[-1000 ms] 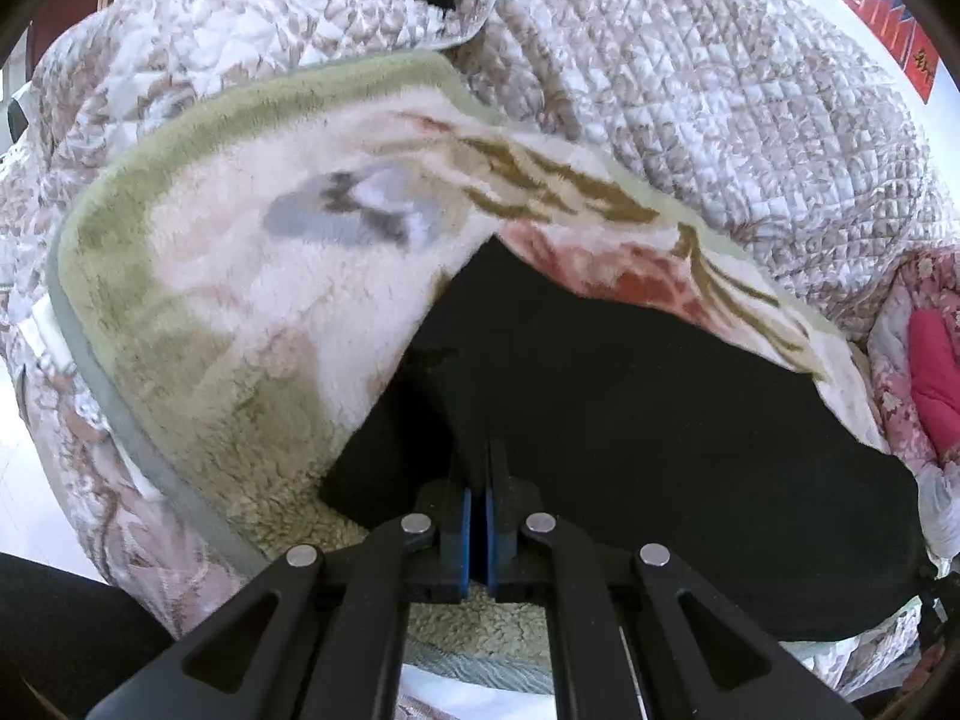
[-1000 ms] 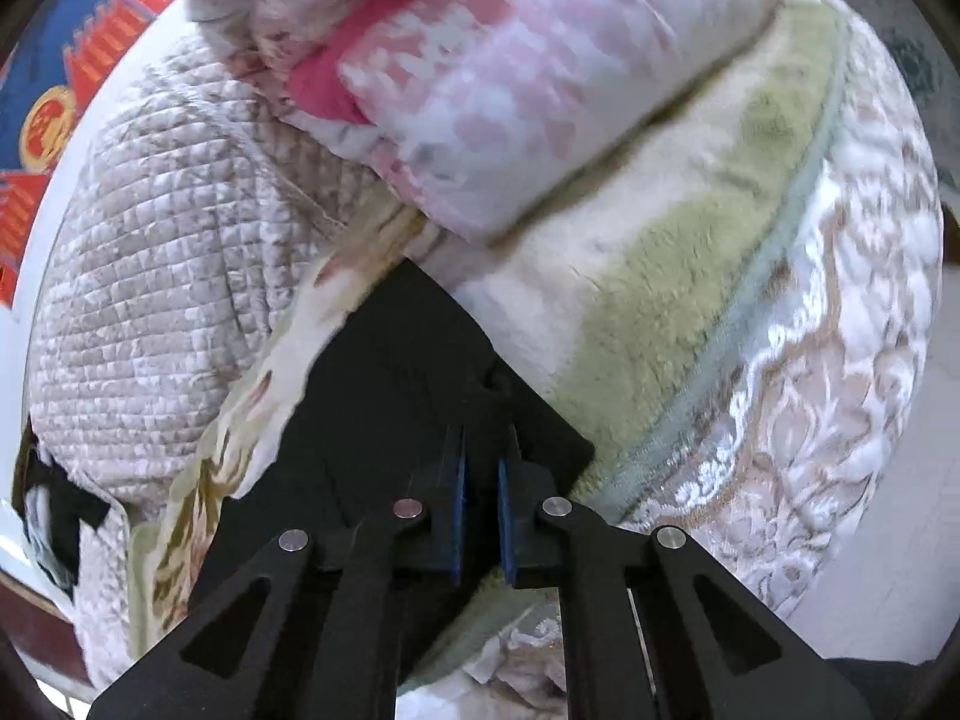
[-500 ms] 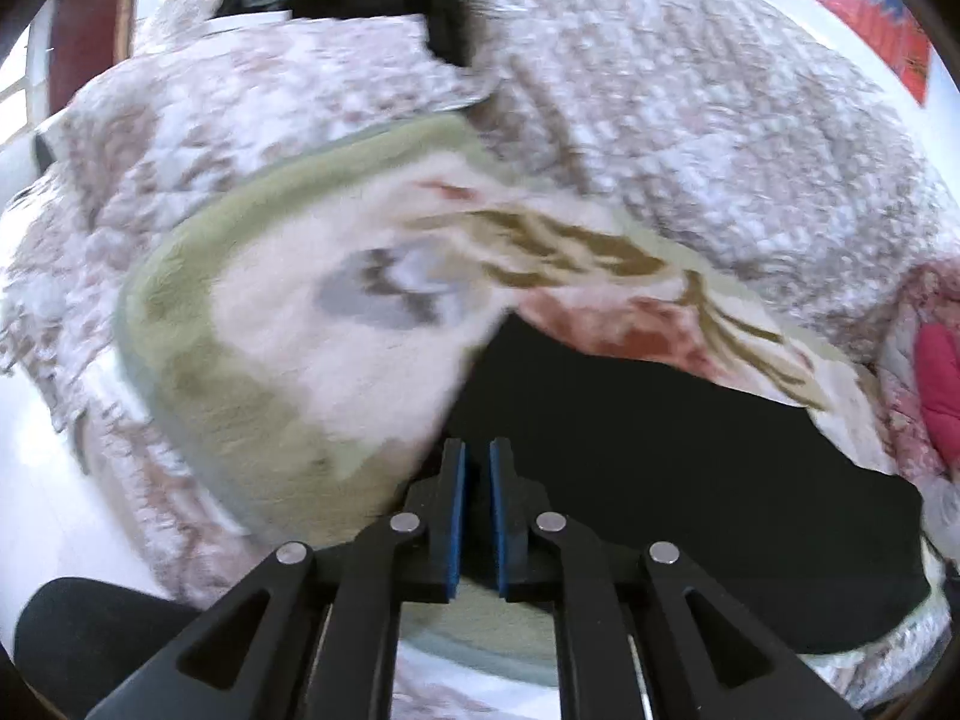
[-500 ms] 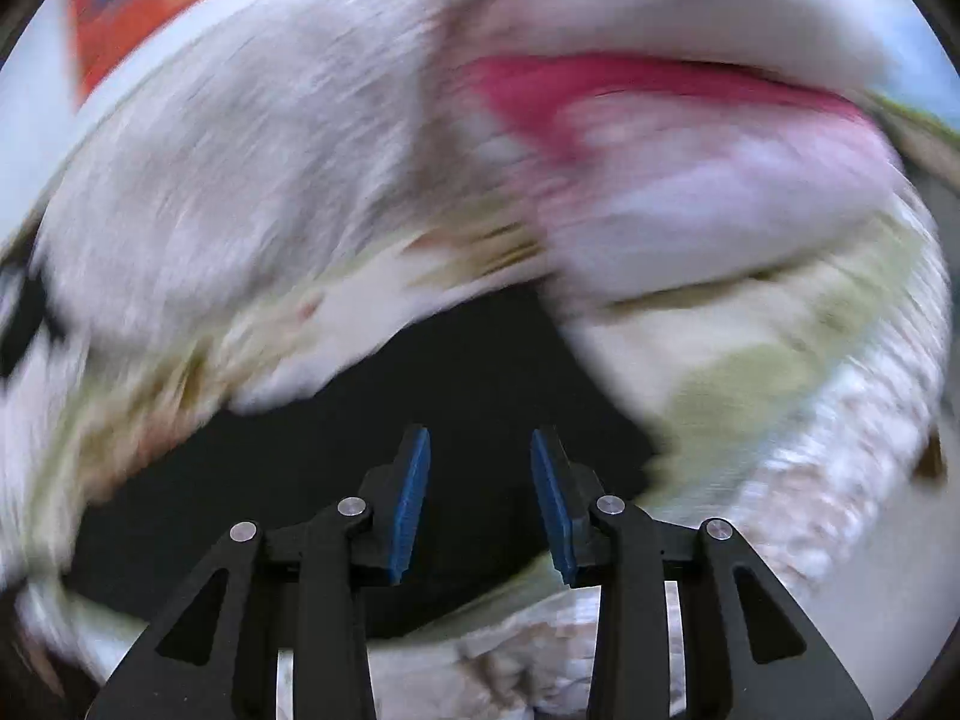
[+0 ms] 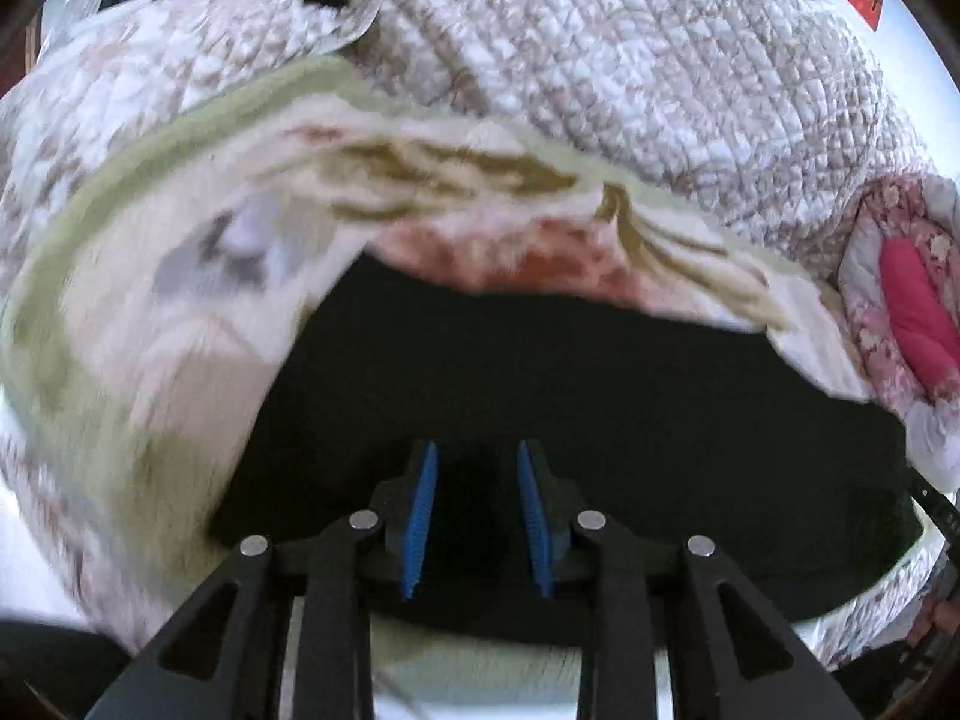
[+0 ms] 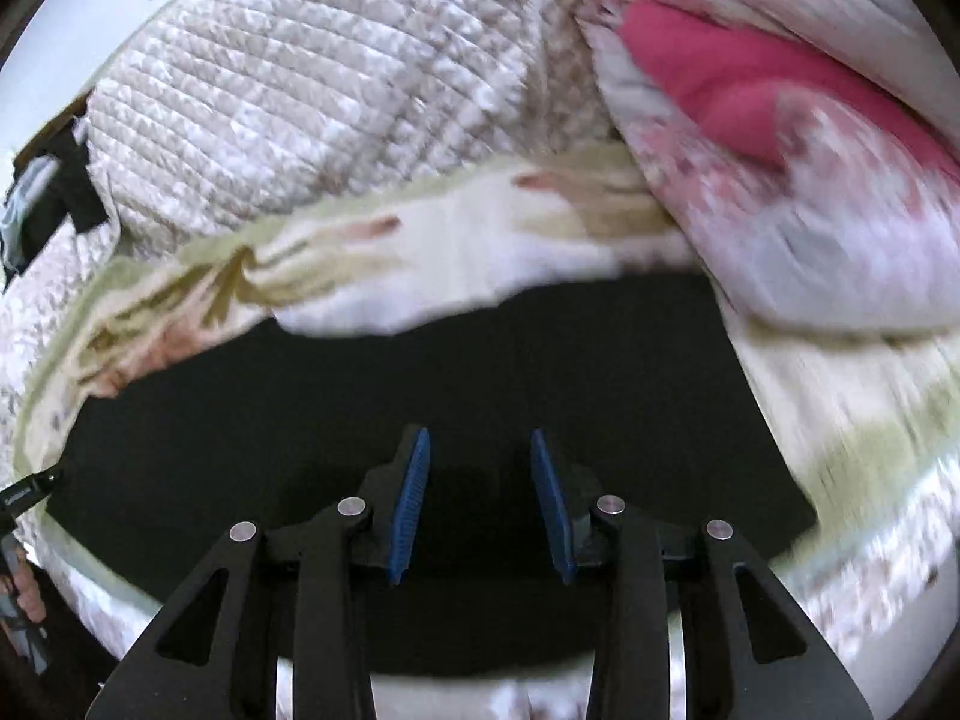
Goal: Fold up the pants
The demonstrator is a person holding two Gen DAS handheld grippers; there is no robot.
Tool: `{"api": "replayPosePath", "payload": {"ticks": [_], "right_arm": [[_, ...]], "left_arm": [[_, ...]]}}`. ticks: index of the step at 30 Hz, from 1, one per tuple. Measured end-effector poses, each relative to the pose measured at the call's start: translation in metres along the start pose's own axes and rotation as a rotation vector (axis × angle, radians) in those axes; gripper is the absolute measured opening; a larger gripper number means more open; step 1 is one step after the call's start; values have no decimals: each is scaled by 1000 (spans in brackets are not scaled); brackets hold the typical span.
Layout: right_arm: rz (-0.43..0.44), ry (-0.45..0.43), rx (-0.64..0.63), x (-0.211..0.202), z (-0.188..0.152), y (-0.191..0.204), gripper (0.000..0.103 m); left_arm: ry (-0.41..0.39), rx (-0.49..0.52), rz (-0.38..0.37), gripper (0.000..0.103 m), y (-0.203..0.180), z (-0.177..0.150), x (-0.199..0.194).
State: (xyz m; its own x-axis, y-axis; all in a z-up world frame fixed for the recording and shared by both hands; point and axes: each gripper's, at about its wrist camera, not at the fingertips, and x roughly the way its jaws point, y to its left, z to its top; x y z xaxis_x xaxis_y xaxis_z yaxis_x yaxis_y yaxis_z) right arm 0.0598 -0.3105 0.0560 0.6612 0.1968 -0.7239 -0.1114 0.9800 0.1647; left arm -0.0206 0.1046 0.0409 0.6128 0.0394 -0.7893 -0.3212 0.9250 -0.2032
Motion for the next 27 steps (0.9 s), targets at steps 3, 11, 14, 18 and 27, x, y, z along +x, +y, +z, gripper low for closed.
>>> {"api": "replayPosePath", "payload": {"ticks": [3,11,14,18,27], "right_arm": [[1,15,-29,25,26,9,36],[-70,57,59,64,30,-24,36],[-76,40,57,60,31,-25,36],[-72,12,8,53,28,-11,36],[86,-1,-111,21,-11,48,36]], "left_arm": [[-35,41,-1,35,-5,27,15],[-11,-21,80,35,22,43,67],[-22,-13,97,35,18,42,64],[-32,9,76,35,8,36,55],[-51,156,6,35,-44,3,23]]}}
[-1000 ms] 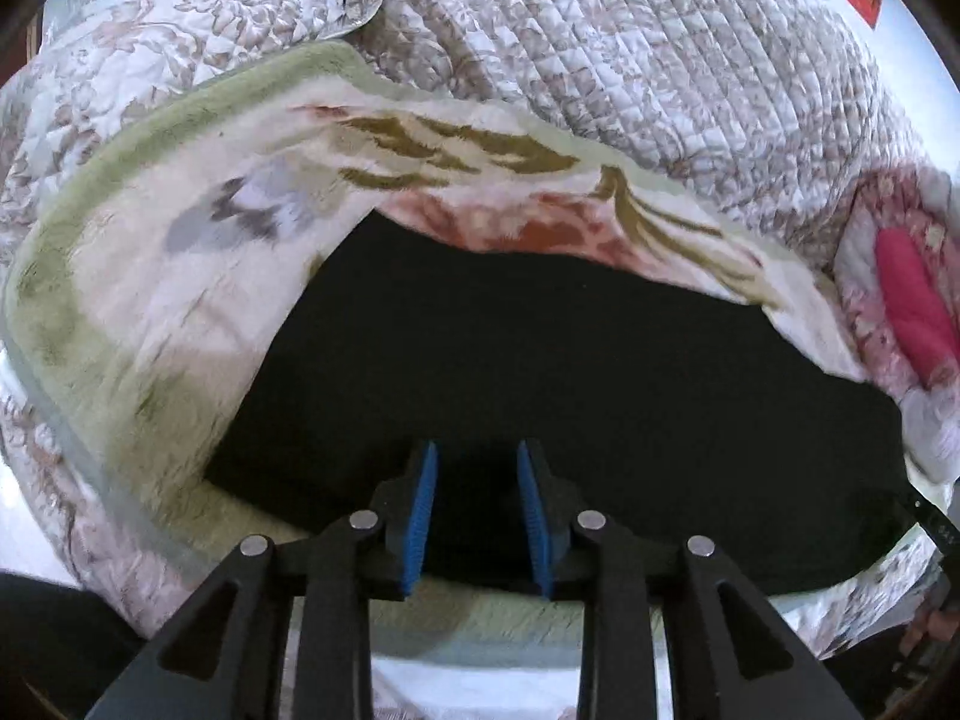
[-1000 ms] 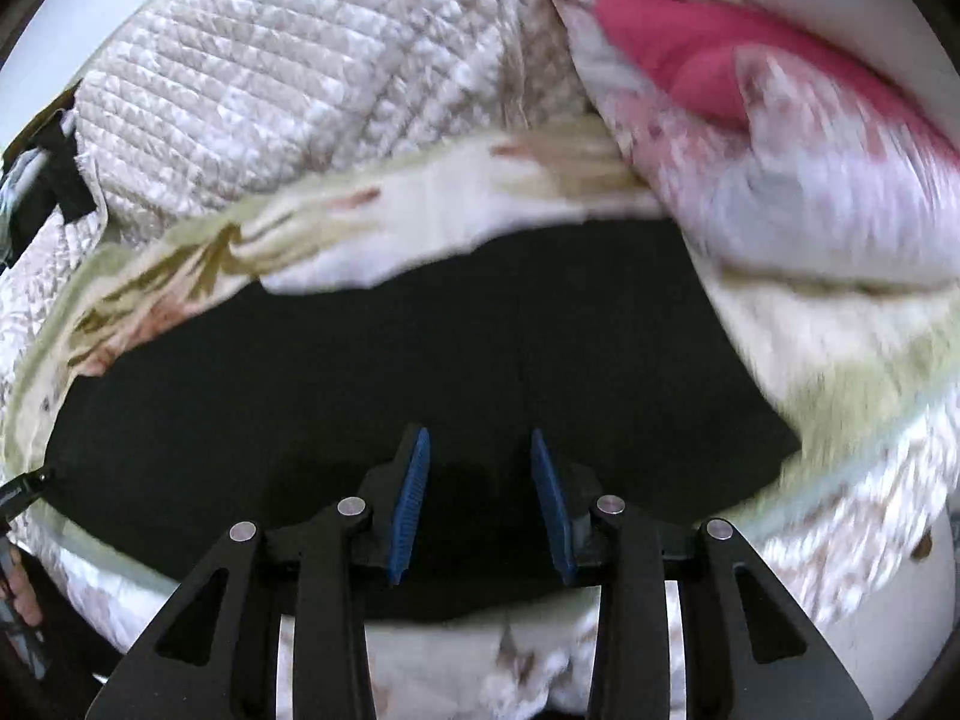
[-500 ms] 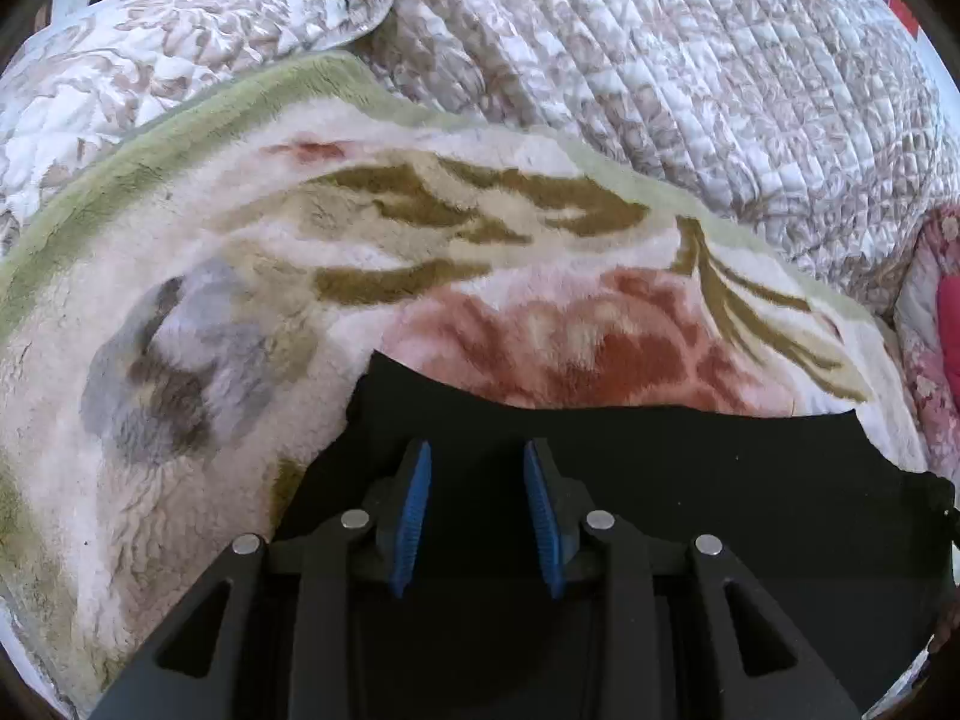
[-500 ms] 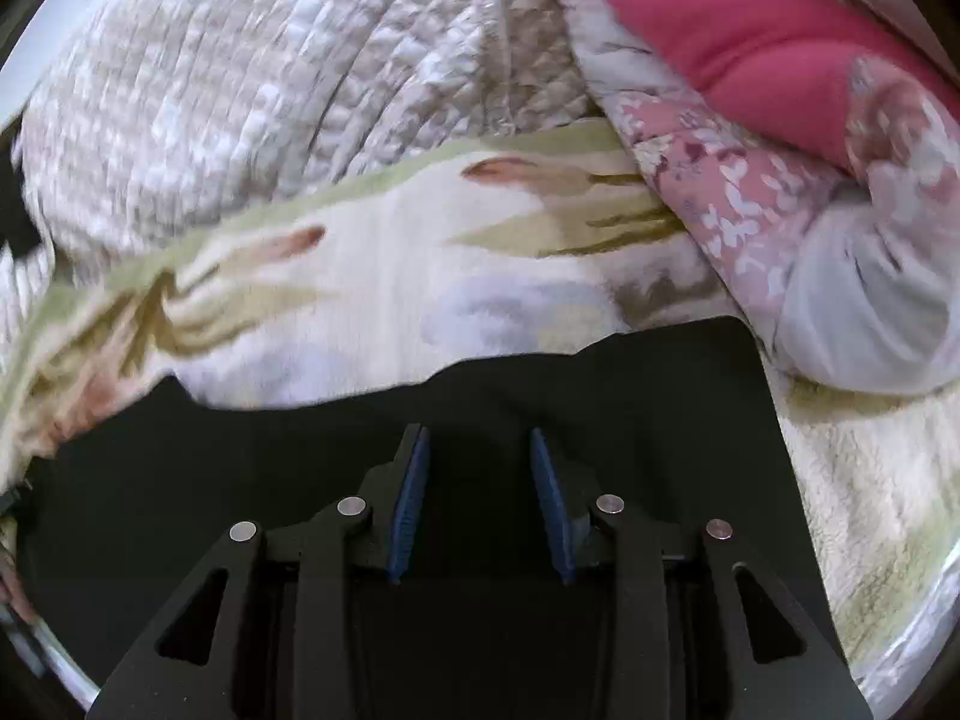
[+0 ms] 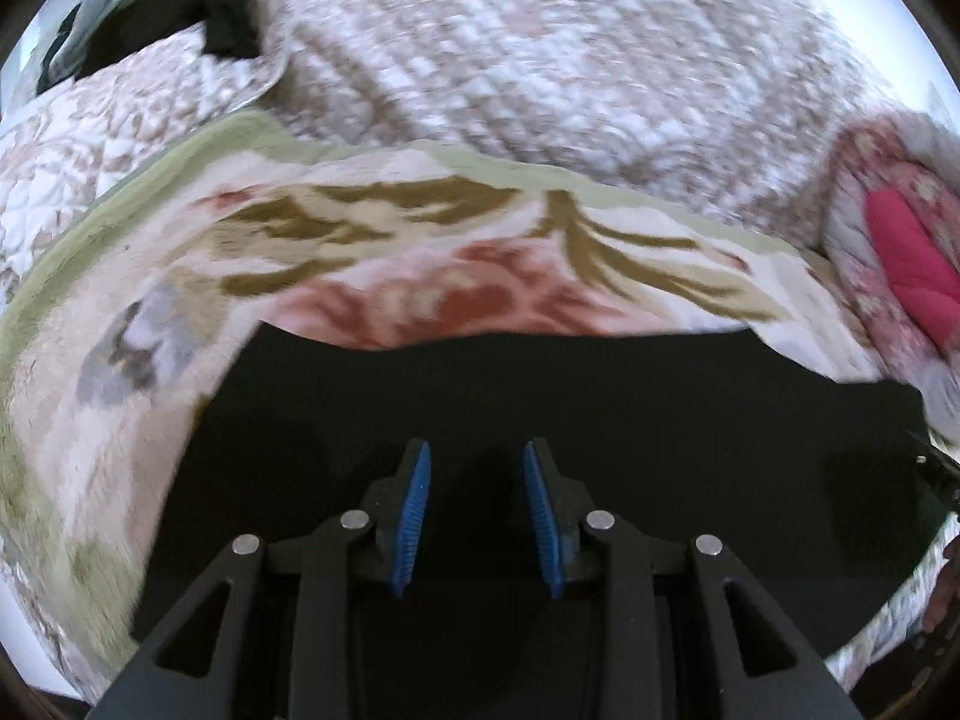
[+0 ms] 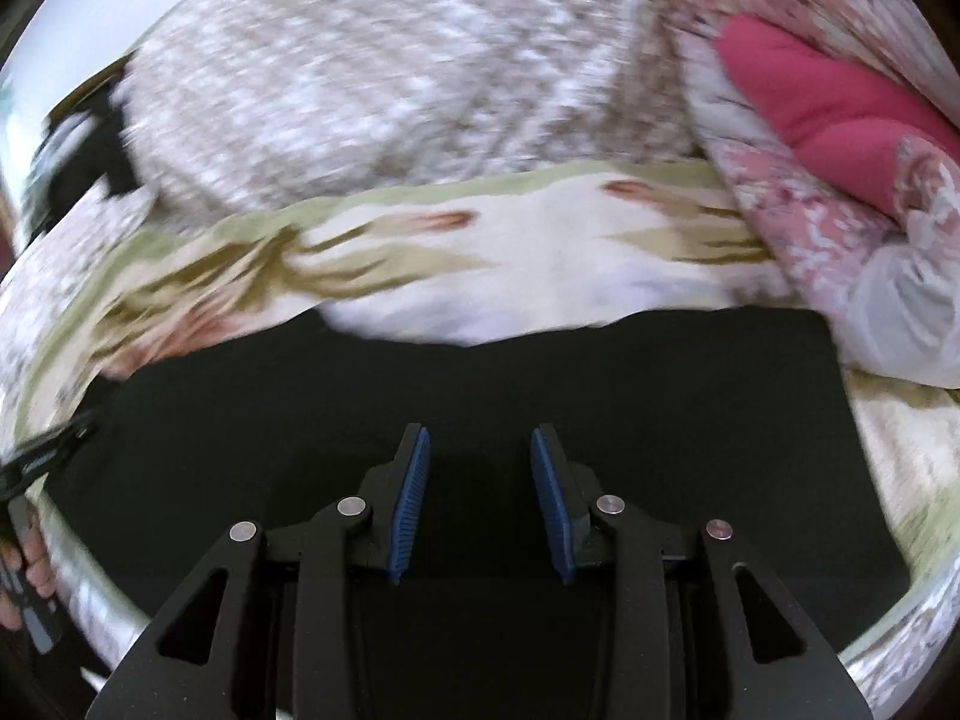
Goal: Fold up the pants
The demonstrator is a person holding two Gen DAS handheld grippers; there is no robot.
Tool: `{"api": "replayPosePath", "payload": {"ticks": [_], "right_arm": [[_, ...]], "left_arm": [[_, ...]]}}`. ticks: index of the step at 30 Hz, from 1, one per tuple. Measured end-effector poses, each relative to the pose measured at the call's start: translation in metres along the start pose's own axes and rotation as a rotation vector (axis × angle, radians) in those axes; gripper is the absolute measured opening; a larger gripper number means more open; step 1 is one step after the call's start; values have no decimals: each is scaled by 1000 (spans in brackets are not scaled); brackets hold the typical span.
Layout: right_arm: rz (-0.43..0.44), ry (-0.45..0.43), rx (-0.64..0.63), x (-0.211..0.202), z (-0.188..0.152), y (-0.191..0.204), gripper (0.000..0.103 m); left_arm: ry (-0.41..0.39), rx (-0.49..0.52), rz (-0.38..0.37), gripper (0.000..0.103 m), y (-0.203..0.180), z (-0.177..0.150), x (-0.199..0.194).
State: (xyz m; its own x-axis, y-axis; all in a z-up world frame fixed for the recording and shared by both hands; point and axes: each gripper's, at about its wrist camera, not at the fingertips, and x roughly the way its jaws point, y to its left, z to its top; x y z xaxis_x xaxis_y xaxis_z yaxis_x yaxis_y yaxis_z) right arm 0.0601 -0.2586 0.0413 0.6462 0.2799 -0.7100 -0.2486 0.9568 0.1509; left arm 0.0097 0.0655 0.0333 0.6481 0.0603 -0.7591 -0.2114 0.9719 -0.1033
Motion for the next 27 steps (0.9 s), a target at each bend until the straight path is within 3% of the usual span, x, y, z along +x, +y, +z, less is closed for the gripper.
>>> {"api": "replayPosePath", "payload": {"ticks": [4,9,11,13,16,27], "right_arm": [[46,47,-63,0,-33,37,36],[18,27,-199,-2,-56,71,37],[18,16,-232,1,-62,75,48],[13,14,-245,3,-63,77,49],[53,22,-219,4,-61,73,60],[21,12,-273,0,-65,82,61]], "left_arm": [[10,35,-29,35,-20,-20,-12],[25,62,-41,39,-30,-40,-17],[17,80,-32,39,-32,-44,-17],[14,79,-31,40,-33,-46,-18],[10,78,-30,40,-33,-47,-18],[7,25,-34,40,-19,-48,-22]]}}
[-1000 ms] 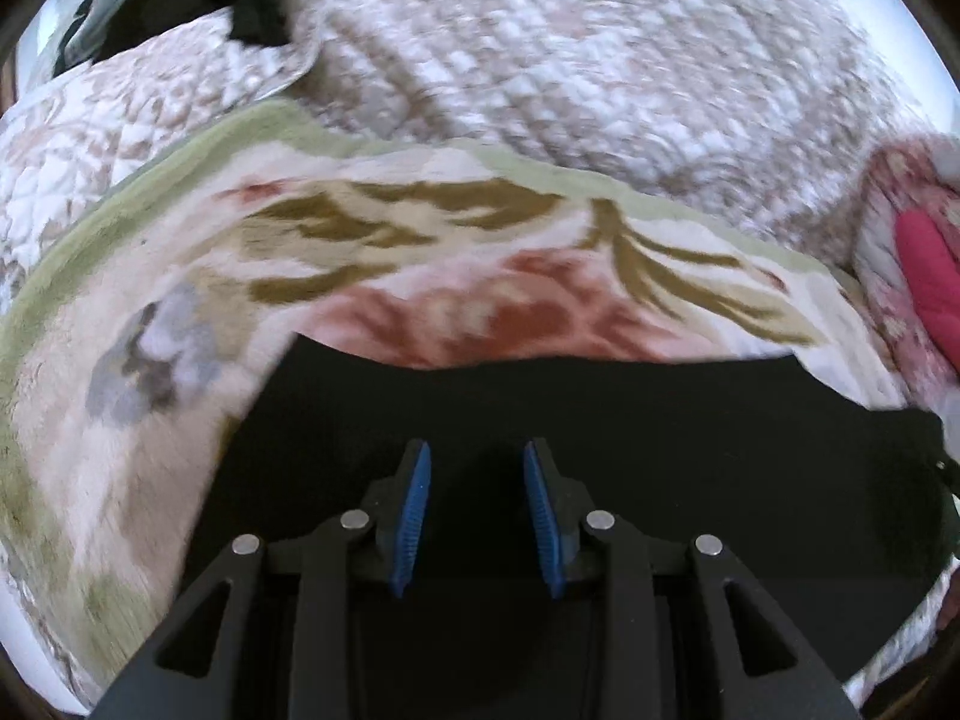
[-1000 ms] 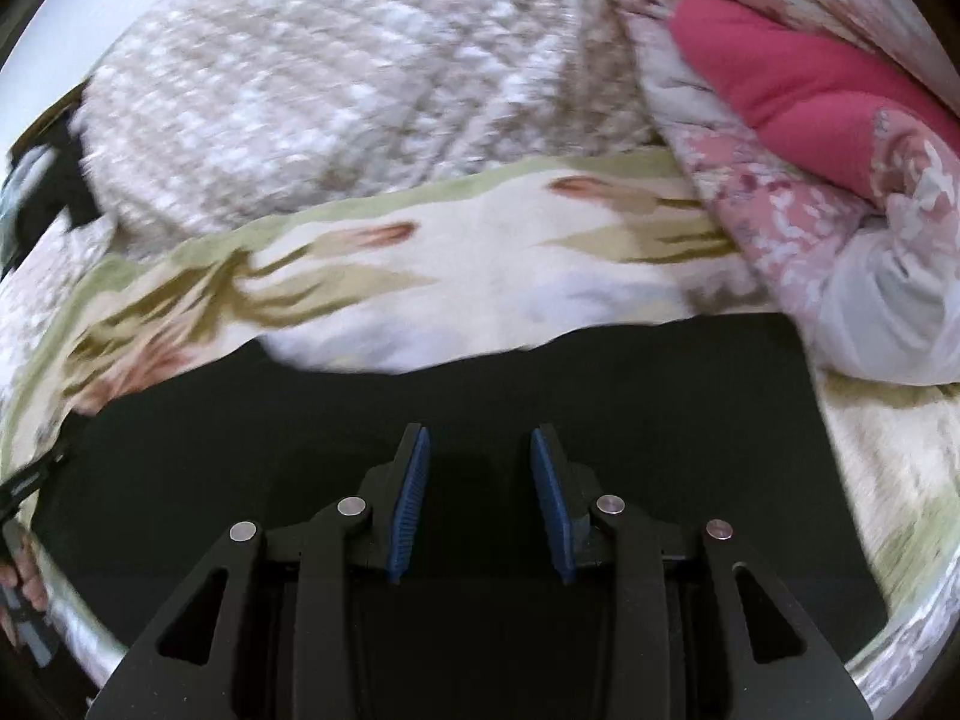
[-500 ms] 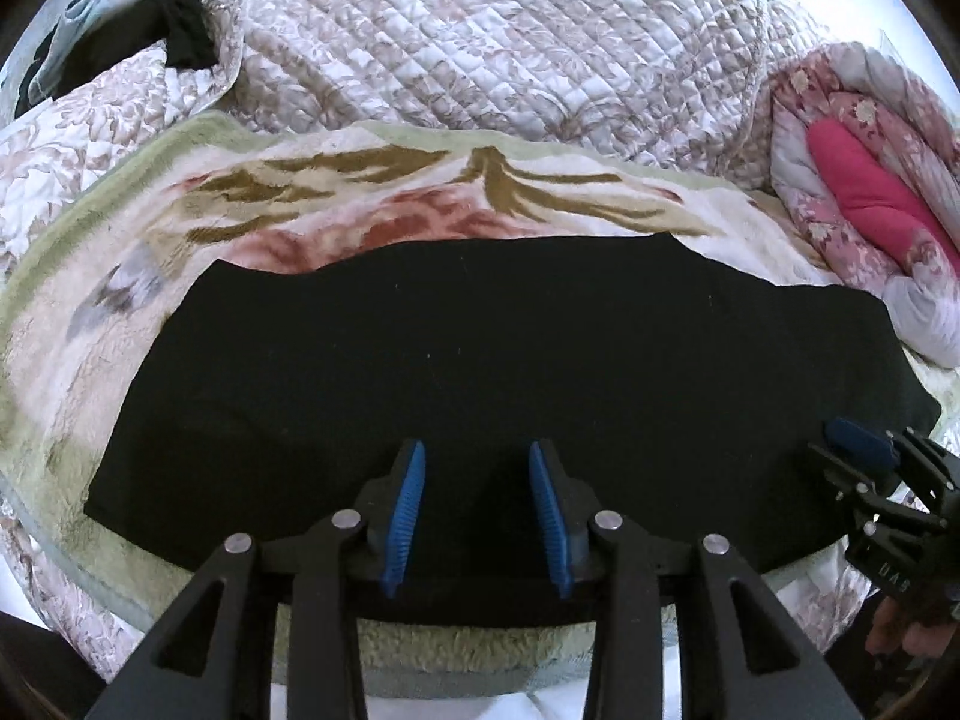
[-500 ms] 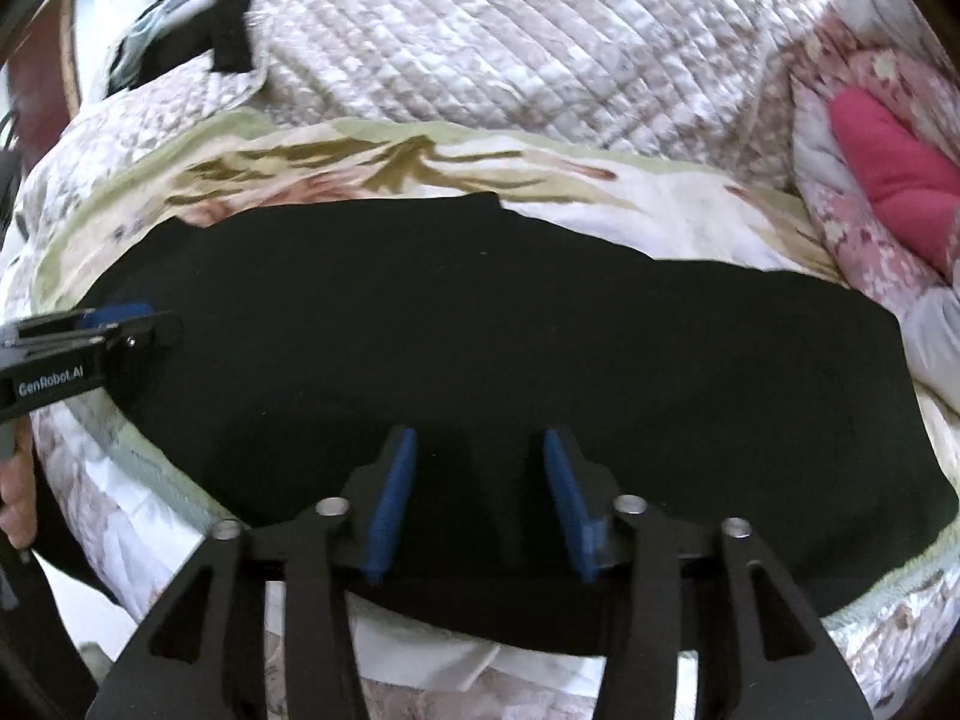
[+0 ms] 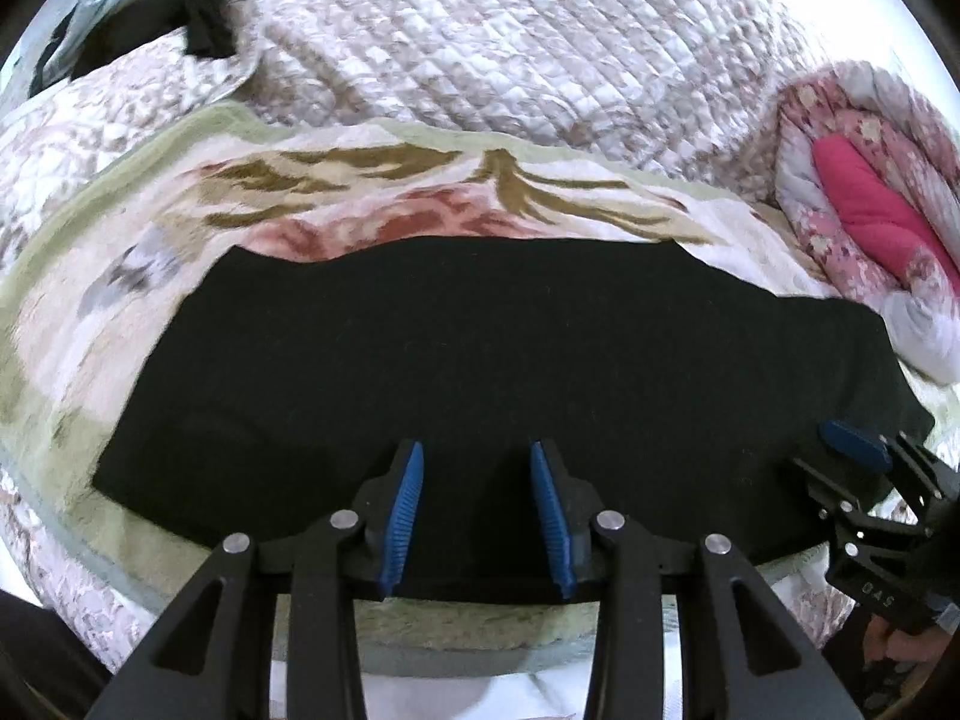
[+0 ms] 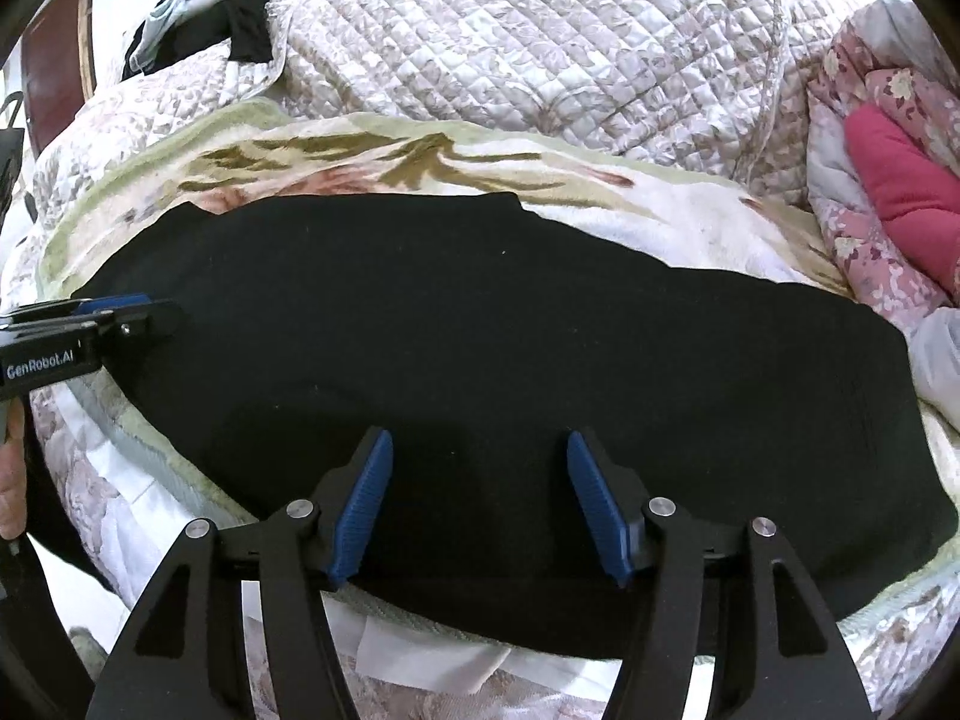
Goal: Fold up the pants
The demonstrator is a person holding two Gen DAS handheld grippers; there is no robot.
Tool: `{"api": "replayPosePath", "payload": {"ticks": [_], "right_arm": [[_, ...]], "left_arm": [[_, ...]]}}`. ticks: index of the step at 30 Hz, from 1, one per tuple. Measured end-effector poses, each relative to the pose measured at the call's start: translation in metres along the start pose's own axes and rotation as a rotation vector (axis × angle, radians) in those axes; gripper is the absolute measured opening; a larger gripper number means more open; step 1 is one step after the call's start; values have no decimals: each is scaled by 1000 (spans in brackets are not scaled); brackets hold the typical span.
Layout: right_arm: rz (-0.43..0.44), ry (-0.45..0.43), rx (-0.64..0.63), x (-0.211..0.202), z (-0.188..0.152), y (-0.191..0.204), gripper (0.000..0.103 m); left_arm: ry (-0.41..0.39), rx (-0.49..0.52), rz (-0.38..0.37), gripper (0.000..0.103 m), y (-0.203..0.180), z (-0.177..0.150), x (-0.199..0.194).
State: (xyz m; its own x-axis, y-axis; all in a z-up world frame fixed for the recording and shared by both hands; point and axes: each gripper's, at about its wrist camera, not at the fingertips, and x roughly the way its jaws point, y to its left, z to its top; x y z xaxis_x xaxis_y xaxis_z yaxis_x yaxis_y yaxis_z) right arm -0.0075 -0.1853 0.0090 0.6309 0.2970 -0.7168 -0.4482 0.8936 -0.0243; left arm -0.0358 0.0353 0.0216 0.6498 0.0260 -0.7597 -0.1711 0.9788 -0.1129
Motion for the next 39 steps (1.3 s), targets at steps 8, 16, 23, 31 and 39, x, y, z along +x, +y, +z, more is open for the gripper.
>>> {"api": "replayPosePath", "payload": {"ticks": [8,16,23,31,39], "right_arm": [[20,0,-4,-1,-2,5,61],[41,-32,23,-8,0,2,61],[44,-14,18,-4,-1,4,61],[49,-14,35,-4,-1,1,61],[58,-18,46,-5,0,2,61]], "left_arm": [[-3,-82,60,40,30,-7,-4],[-8,-83,77,40,31,-10,-13],[-11,-97,91,40,37,-12,-15],[-22,-134,117,40,50,-15,-18],[-29,-177,87,40,61,-24,-33]]}}
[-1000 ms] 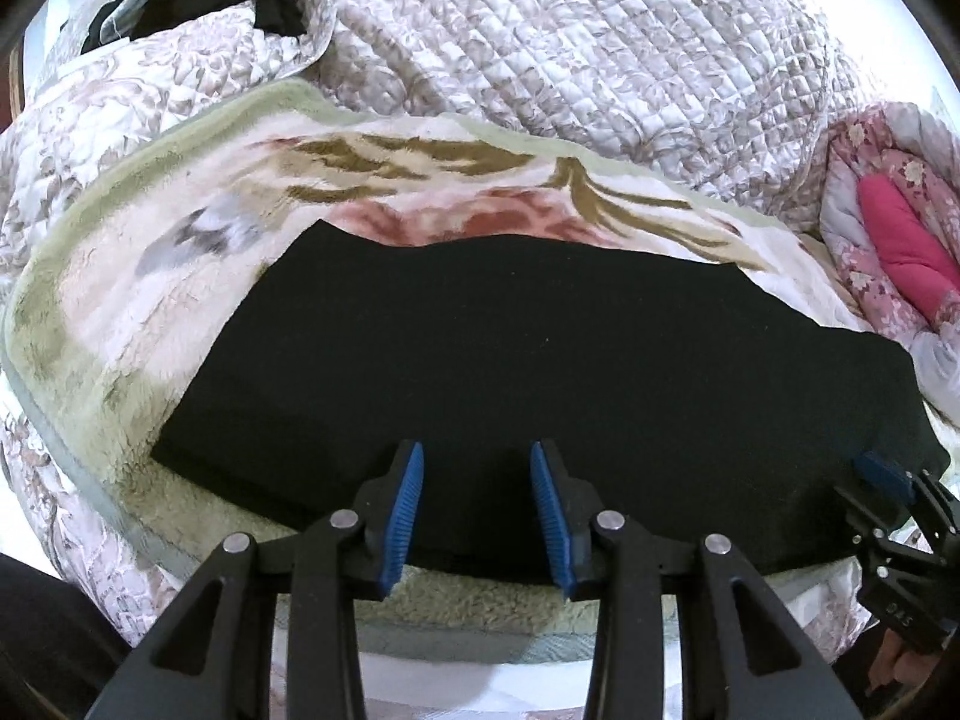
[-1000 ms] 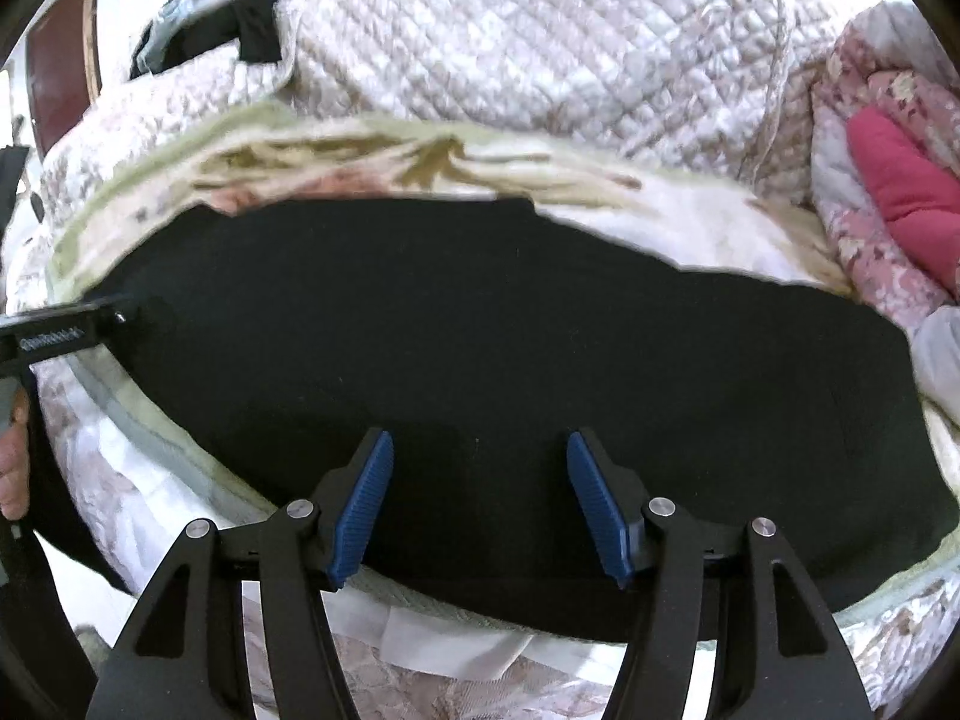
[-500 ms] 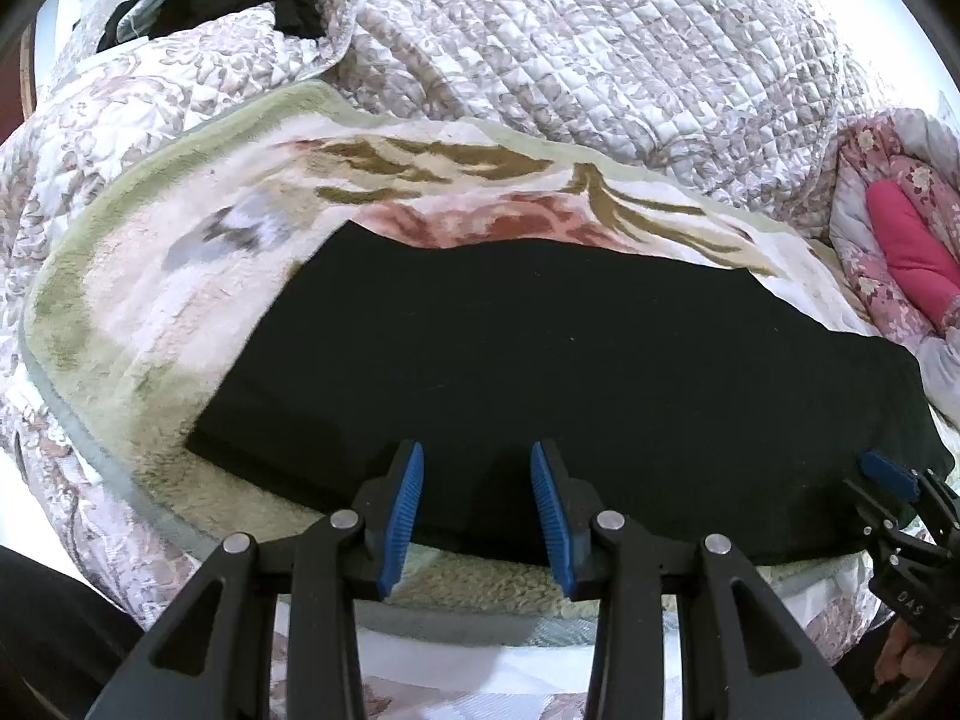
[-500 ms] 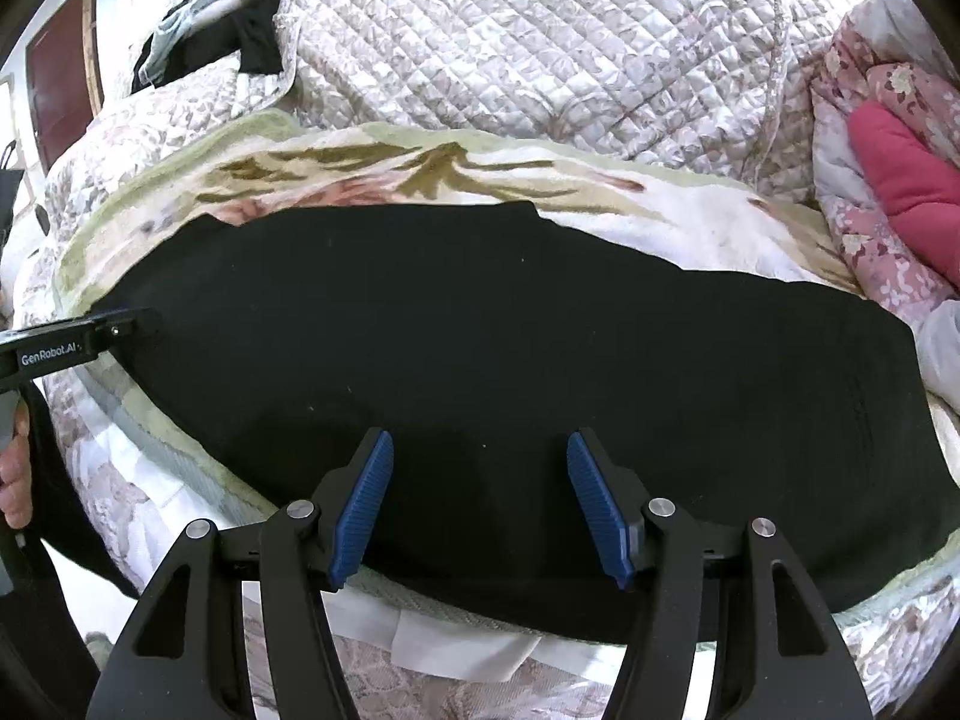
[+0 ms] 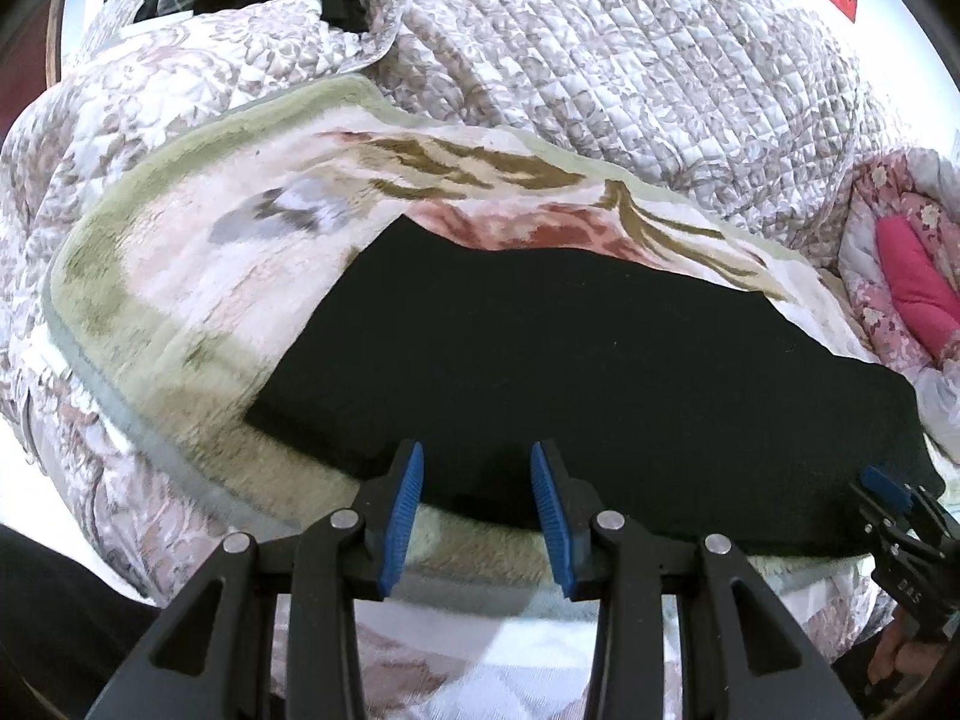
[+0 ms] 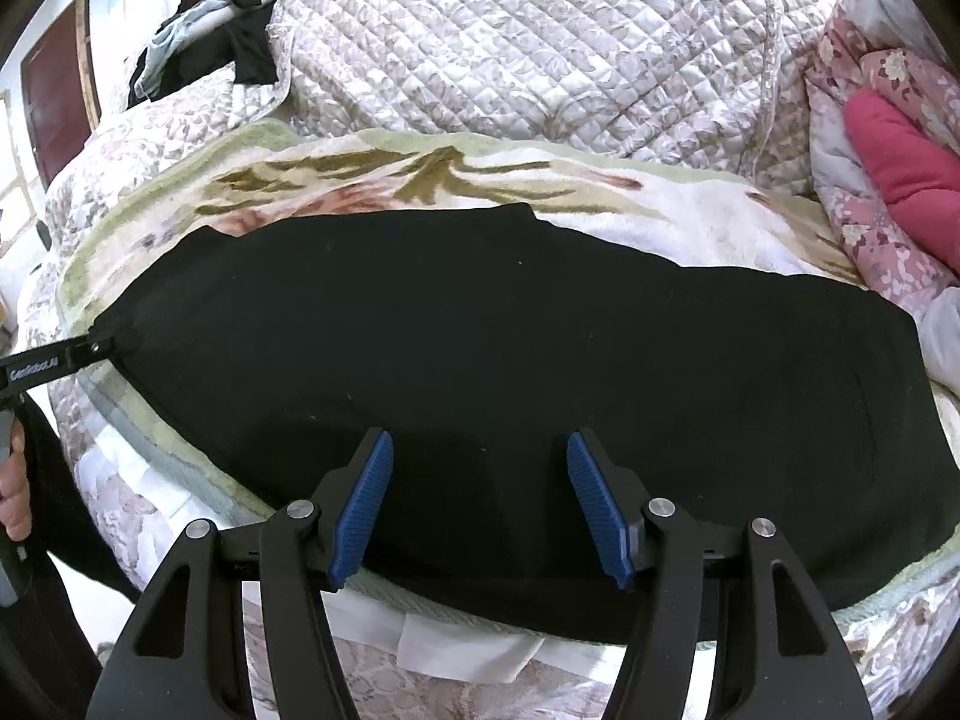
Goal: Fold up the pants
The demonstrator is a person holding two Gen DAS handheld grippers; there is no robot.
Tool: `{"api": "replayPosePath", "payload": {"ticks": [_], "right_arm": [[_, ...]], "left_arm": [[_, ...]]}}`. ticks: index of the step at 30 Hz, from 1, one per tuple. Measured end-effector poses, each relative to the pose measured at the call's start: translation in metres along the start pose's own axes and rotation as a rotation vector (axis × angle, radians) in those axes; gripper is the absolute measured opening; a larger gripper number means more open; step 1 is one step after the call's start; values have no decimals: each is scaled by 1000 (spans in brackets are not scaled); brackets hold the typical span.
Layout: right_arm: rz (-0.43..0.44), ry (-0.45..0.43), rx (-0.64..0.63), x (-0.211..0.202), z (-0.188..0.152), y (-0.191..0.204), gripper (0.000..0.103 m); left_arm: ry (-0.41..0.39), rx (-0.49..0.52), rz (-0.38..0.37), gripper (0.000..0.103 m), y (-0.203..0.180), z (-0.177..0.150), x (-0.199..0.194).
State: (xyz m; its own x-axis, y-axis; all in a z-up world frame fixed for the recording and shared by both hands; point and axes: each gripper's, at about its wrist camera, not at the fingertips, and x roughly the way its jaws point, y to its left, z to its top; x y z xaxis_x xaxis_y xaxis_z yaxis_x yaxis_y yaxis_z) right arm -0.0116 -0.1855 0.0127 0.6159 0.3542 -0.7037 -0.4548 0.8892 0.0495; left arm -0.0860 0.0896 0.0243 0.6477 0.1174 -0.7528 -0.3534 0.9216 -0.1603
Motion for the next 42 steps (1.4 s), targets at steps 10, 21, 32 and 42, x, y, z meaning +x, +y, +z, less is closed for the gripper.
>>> {"api": "replayPosePath", "payload": {"ticks": [10,21,32,42], "right_arm": [[20,-6,24,-1,1,0,61],[19,-9,30,-2,3,-2,61],[25,-18,47,-2,6,-1,61],[33,-41,148,-12,9,-19,61]], "left_arm": [[26,-96,-62,40,21,-12,-8],[0,-263,-130,45,40,2,12],[-38,-224,-48,30,35,24,33],[-62,-111,-151,7,3,50,8]]}}
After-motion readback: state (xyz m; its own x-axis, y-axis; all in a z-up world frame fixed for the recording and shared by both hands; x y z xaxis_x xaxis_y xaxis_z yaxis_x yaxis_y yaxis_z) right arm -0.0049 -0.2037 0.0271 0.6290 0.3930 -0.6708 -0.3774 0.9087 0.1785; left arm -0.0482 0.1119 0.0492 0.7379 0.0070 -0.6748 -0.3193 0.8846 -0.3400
